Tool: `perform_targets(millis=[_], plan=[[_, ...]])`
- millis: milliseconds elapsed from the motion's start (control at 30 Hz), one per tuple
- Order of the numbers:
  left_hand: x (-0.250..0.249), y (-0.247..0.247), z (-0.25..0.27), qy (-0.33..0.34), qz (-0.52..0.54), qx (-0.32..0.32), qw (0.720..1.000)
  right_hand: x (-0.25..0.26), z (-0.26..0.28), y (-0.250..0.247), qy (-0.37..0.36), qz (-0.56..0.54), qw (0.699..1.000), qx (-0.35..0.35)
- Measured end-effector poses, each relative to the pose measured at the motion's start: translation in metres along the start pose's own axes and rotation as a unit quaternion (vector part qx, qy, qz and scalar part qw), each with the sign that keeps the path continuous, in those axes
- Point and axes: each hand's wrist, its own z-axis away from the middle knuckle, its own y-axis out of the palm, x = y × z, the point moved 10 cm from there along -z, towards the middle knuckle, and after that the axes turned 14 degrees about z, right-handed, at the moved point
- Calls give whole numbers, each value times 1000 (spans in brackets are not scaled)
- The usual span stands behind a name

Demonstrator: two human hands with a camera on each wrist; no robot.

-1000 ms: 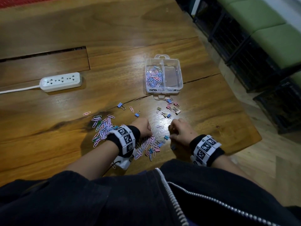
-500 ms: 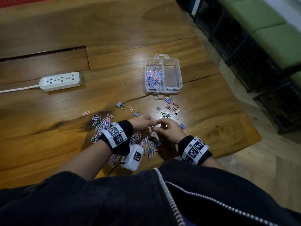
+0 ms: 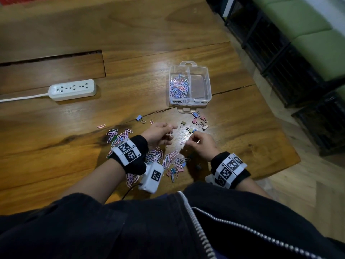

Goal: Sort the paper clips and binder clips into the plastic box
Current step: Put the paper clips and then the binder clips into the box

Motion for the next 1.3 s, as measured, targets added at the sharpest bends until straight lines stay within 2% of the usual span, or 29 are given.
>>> perform_targets(millis=[67, 133, 200, 233, 300, 367, 467, 567, 633, 700, 767, 867, 933, 967, 1033, 1067, 1100, 1133, 1200, 1233, 1300], plan=[[5, -4, 2, -23, 26, -13, 999, -13, -6, -8, 22, 85, 996, -34], [9, -10, 2, -33, 2, -32, 999, -20, -7, -10, 30, 137, 989, -53], [11, -16, -1, -16, -137, -46, 989, -16, -5, -6, 14, 162, 985, -51], [10, -17, -2, 5, -244, -51, 968, -11, -4, -2, 0, 172, 984, -45], [10, -15, -4, 43, -458, -57, 886, 1, -4, 6, -25, 198, 979, -34], [13, -15, -7, 49, -579, -83, 809, 10, -6, 11, -41, 210, 976, -30], [11, -11, -12, 73, -639, -110, 758, 17, -11, 13, -50, 231, 971, -32], [16, 1, -15, 80, -676, -83, 728, 21, -14, 19, -65, 257, 964, -3], [17, 4, -14, 79, -683, -69, 723, 21, -14, 22, -65, 256, 964, 18], [16, 5, -12, 81, -658, -50, 747, 19, -13, 22, -59, 235, 969, 36], [13, 3, -11, 85, -573, -39, 814, 18, -10, 16, -50, 170, 984, 31], [14, -9, -12, 59, -378, -39, 923, 8, 0, -2, -28, -3, 1000, -6], [24, -12, -11, 6, -228, -16, 973, -6, 6, 1, 18, -157, 987, 27], [28, -10, -9, -21, -177, -1, 984, -11, 9, 7, 45, -242, 967, 58], [34, -4, -8, -44, -192, 25, 980, -16, 18, 18, 94, -381, 915, 94], [35, 1, -8, -38, -253, 35, 966, -17, 21, 20, 104, -398, 907, 95], [34, 5, -7, -15, -339, 42, 940, -20, 23, 22, 106, -376, 916, 89], [33, 10, -7, 11, -430, 46, 902, -20, 24, 23, 96, -315, 941, 81], [33, 16, -6, 57, -576, 52, 814, -15, 25, 27, 51, -148, 985, 70], [34, 18, -7, 72, -615, 54, 784, -12, 25, 29, 33, -74, 995, 63], [31, 20, -8, 94, -635, 49, 765, -4, 26, 28, 0, 37, 999, 32]])
